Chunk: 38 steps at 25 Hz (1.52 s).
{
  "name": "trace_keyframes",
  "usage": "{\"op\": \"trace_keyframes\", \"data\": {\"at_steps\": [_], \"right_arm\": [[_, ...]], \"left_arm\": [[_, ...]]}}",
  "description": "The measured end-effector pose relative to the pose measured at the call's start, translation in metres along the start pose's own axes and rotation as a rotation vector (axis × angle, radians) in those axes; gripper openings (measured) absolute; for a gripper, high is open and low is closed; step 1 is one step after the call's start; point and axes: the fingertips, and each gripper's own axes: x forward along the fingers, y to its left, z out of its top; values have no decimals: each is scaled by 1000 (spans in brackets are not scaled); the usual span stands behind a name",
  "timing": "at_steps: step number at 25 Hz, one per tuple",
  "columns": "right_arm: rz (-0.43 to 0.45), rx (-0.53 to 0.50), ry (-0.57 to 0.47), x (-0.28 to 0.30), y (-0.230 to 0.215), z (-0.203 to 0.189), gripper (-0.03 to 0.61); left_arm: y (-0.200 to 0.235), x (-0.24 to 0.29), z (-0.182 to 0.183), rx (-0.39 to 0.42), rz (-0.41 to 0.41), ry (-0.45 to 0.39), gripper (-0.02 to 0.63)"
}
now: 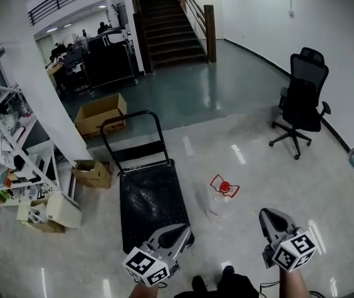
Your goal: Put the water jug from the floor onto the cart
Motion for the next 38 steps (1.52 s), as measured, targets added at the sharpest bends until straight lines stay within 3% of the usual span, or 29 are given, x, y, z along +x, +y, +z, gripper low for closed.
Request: {"op": "trace_keyframes", "data": {"at_steps": [5, 11, 15, 19, 21, 26, 31, 34, 38], "right_arm": [[-28, 24, 1, 55, -46, -5, 3], [16, 38, 28, 141, -116, -9, 8], [44, 42, 47, 211, -179, -6, 66], [61, 67, 128, 264, -226, -32, 121], [65, 103, 184, 290, -245, -55, 147], [49, 334, 279, 338, -286, -134, 164], [-26, 394, 482, 359, -323, -248, 183], [-40, 450, 580, 365, -341, -312, 254], [-106, 493, 680, 367, -366, -385, 259]], "left_arm": [[44, 41, -8, 6, 11, 33, 2], [94, 116, -3, 8, 52, 50, 2], [126, 182, -1, -13, 61, 62, 2], [167, 234, -13, -37, 96, 79, 2], [189, 255, -26, -51, 115, 88, 2], [222, 301, -94, -142, 118, 204, 2], [246, 330, -175, -235, 120, 340, 2], [264, 345, -236, -283, 137, 438, 2], [285, 361, -305, -351, 157, 524, 2]]}}
